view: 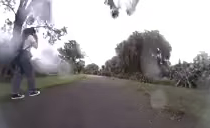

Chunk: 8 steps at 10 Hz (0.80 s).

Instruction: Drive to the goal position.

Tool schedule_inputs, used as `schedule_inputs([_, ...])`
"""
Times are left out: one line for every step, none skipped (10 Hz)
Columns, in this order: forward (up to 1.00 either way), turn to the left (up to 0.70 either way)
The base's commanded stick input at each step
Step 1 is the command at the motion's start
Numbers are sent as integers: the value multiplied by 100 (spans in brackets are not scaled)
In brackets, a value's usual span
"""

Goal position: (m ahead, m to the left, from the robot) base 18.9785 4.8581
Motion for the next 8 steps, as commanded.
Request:
schedule_inputs([85,0])
schedule_inputs([85,0])
schedule_inputs([85,0])
schedule_inputs([85,-2])
schedule_inputs([85,-5])
schedule_inputs([85,-7])
schedule_inputs([85,-10])
schedule_inputs([85,-13])
